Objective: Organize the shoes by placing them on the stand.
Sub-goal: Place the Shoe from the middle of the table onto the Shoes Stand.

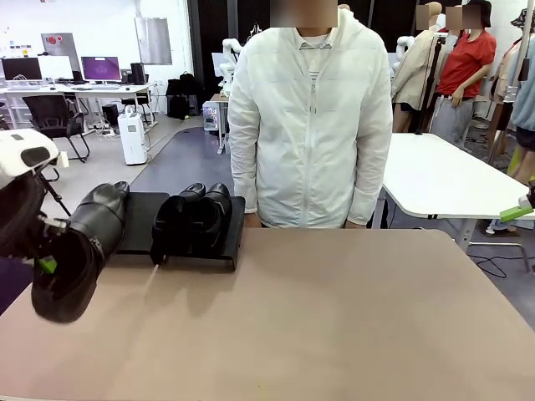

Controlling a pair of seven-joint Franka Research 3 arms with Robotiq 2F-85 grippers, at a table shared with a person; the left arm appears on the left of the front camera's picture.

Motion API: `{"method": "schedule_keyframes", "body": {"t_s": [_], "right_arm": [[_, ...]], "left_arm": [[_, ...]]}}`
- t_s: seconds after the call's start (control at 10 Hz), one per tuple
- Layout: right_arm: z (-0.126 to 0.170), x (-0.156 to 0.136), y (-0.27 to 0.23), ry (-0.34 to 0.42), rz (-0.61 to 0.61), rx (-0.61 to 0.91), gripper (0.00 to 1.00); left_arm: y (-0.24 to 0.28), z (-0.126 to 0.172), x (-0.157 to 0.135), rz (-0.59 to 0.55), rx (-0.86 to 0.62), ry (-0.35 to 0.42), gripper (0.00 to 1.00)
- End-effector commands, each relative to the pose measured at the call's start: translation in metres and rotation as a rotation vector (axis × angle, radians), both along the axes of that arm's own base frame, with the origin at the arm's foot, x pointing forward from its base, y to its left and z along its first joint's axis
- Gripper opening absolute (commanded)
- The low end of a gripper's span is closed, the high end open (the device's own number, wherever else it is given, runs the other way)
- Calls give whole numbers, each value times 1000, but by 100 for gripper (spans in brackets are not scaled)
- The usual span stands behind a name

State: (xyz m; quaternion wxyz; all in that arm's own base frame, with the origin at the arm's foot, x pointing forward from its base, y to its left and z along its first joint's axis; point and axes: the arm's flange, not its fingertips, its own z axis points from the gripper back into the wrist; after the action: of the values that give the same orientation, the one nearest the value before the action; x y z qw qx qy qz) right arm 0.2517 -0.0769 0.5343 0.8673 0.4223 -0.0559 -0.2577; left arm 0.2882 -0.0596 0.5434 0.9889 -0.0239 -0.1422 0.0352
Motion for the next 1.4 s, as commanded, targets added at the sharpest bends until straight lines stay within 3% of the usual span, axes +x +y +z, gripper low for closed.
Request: {"method": "schedule_keyframes", "body": {"t_s": [0.0, 0.3, 0.5, 0.6, 0.9, 1.1, 1.3], "right_arm": [[2, 2, -1, -28, 13, 20, 100], [2, 2, -1, -28, 13, 20, 100], [2, 2, -1, -28, 13, 20, 100], [2, 2, -1, -28, 13, 20, 100], [2, 2, -1, -28, 13, 20, 100], [2, 2, -1, -28, 13, 20, 100], [2, 2, -1, -28, 13, 20, 100]], "left_arm": [[39, 21, 93, -88, -20, -80, 0], [73, 7, 215, -82, -57, -131, 0], [77, -7, 268, -133, -141, -216, 0], [76, -15, 288, -143, -189, -196, 0], [73, -40, 313, -112, -169, -123, 0], [67, -55, 318, -142, -133, -206, 0], [65, -76, 321, -156, -146, -180, 0]]}}
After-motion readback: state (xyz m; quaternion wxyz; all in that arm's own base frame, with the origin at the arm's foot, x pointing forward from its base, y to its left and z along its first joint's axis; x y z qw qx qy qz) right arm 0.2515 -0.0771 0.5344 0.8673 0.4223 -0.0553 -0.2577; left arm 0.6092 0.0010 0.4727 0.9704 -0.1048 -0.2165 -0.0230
